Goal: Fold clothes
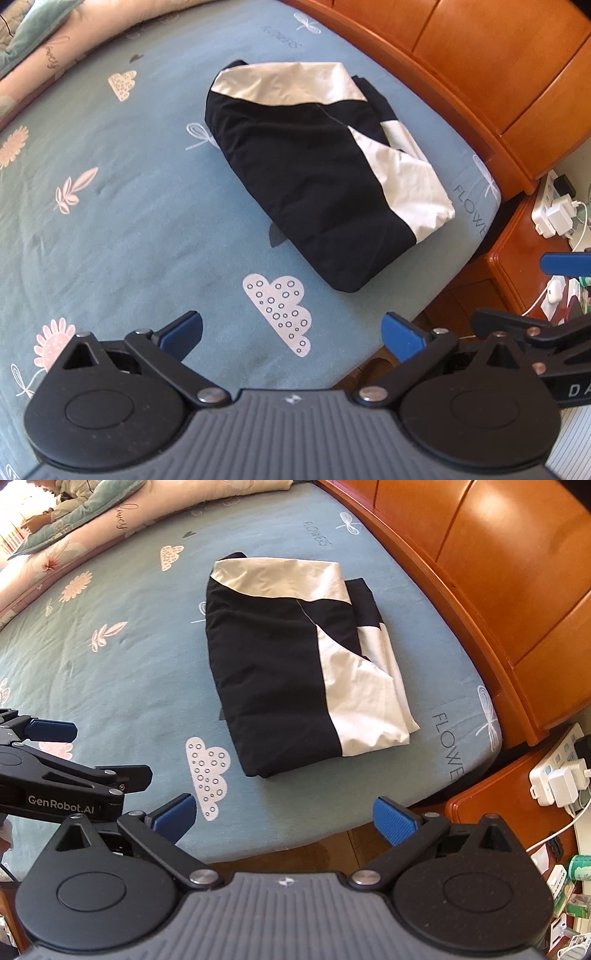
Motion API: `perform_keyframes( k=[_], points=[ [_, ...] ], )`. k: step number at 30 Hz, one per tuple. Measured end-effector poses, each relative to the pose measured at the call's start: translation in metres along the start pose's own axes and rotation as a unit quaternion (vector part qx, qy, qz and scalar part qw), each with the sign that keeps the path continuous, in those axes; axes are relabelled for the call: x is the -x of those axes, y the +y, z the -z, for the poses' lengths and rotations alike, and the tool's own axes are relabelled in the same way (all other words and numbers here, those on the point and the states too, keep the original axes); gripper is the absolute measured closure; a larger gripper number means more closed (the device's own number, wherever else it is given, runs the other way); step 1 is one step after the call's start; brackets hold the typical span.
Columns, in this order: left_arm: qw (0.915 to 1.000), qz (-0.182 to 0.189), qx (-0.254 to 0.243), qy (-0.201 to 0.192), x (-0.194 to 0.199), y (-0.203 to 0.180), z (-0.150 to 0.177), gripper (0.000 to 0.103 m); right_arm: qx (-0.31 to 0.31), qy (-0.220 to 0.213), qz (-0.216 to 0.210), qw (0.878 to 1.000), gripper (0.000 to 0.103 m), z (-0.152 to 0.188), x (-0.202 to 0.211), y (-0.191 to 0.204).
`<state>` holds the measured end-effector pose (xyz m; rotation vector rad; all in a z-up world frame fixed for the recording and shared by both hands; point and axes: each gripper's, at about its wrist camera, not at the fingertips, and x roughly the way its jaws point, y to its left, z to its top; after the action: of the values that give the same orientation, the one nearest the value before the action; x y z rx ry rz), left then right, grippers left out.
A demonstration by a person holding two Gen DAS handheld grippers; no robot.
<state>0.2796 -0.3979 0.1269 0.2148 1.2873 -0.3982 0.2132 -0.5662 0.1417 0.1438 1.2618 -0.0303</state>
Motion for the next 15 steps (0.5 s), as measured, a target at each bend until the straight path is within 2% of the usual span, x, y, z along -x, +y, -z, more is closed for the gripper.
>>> perform_keyframes(
  k=[15],
  points=[
    [0.9997, -0.012, -0.014, -0.013, 0.0083, -0.0014, -0.0075, 0.001, 0.002, -0.011, 0.0, 1.0, 0.0, -0.0088, 0.0074, 0.0055]
  ],
)
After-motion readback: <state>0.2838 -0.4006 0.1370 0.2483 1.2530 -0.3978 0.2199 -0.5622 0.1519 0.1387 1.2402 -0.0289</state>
